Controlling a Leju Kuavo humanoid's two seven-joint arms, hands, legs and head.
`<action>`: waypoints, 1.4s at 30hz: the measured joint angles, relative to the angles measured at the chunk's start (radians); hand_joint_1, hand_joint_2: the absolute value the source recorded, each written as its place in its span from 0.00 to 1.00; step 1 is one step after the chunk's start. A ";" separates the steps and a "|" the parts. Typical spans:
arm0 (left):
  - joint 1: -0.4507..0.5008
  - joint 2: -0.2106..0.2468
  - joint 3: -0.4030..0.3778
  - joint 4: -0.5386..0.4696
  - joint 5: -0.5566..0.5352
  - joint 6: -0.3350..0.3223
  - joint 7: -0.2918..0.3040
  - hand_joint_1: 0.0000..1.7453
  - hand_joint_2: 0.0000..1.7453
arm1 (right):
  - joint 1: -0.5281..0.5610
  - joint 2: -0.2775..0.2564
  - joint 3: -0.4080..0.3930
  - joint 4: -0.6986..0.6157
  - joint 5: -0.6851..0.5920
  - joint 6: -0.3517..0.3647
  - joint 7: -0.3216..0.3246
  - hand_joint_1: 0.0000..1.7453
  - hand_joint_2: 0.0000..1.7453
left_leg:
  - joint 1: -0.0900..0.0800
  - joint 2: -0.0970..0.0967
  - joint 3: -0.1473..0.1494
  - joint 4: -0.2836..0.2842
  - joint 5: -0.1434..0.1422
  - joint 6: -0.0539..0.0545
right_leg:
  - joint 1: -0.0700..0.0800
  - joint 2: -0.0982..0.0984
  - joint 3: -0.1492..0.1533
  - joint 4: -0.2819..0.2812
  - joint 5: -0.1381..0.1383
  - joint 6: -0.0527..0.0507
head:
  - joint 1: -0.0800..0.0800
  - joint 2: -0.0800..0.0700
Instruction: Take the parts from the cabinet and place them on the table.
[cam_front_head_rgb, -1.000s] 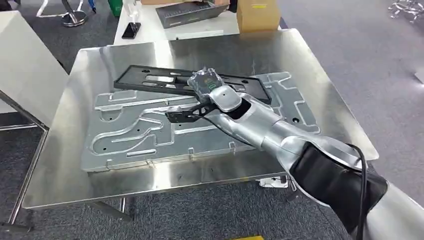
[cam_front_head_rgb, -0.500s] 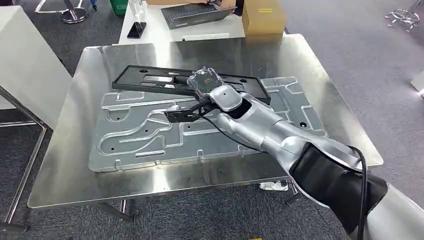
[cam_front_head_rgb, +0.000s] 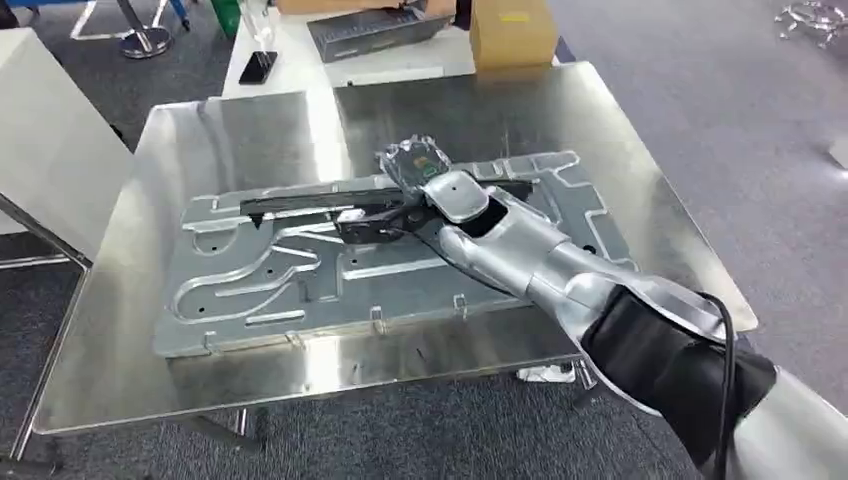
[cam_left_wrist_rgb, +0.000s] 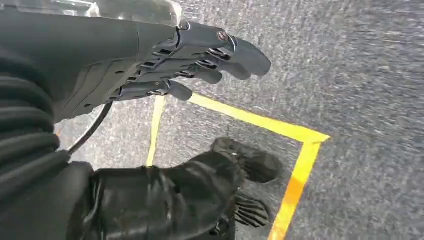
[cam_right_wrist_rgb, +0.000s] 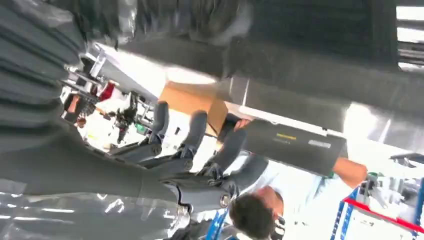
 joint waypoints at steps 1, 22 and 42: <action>0.000 0.000 0.000 0.000 0.003 -0.006 0.002 0.00 0.00 | 0.002 0.000 0.000 0.000 0.002 0.000 0.000 0.00 0.00 | 0.000 0.000 -0.034 0.068 -0.023 -0.002 | 0.001 0.000 0.000 0.000 -0.001 -0.001 | 0.001 0.000; 0.002 0.007 0.000 0.000 -0.003 -0.032 0.010 0.00 0.00 | 0.028 -0.010 -0.025 0.000 0.002 -0.011 0.000 0.00 0.00 | -0.005 -0.002 0.096 -0.200 0.116 0.046 | 0.006 -0.002 0.006 0.022 -0.005 0.027 | 0.011 0.000; -0.001 0.008 -0.001 0.000 -0.003 -0.036 0.017 0.00 0.00 | 0.039 -0.016 -0.026 0.000 0.016 -0.010 0.000 0.00 0.00 | -0.016 -0.002 0.156 -0.192 0.054 0.035 | 0.007 -0.002 -0.059 -0.013 0.088 0.025 | 0.011 0.000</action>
